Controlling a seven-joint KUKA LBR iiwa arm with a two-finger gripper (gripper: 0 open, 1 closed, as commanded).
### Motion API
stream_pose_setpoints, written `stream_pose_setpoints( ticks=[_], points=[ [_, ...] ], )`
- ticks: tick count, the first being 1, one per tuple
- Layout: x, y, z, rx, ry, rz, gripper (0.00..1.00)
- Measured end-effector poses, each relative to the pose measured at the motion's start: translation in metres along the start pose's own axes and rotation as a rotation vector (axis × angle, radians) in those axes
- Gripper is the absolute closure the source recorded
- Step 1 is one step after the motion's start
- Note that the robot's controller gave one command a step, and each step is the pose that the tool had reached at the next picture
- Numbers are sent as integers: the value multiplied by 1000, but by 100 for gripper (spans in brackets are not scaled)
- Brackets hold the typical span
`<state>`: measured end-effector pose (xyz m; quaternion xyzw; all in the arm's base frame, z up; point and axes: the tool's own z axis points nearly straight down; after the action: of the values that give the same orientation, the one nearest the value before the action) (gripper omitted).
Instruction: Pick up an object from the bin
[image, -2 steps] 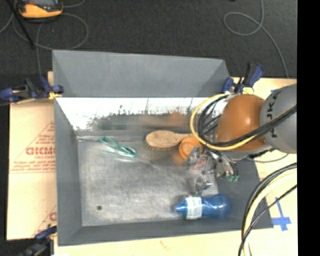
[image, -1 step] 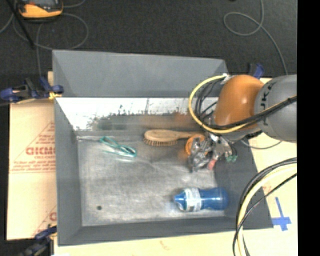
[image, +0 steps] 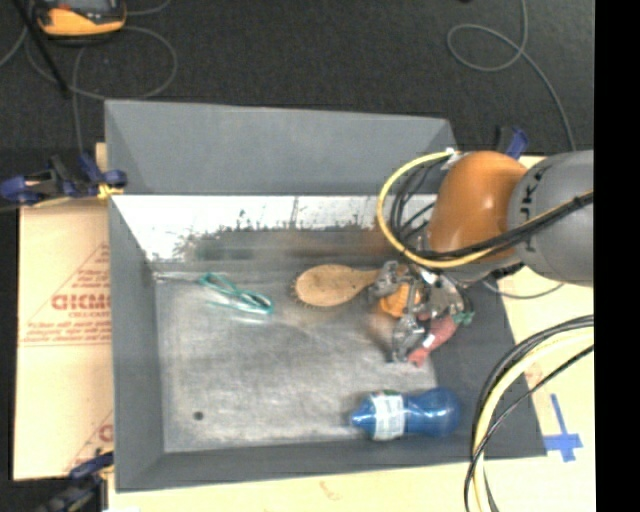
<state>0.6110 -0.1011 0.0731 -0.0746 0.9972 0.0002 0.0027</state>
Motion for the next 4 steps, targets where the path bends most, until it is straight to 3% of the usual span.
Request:
stream_pose_setpoints(
  ticks=[3,4],
  points=[
    [0,0,0,0,0,2,0],
    [-3,-36,-68,-8,0,205,100]
  ],
)
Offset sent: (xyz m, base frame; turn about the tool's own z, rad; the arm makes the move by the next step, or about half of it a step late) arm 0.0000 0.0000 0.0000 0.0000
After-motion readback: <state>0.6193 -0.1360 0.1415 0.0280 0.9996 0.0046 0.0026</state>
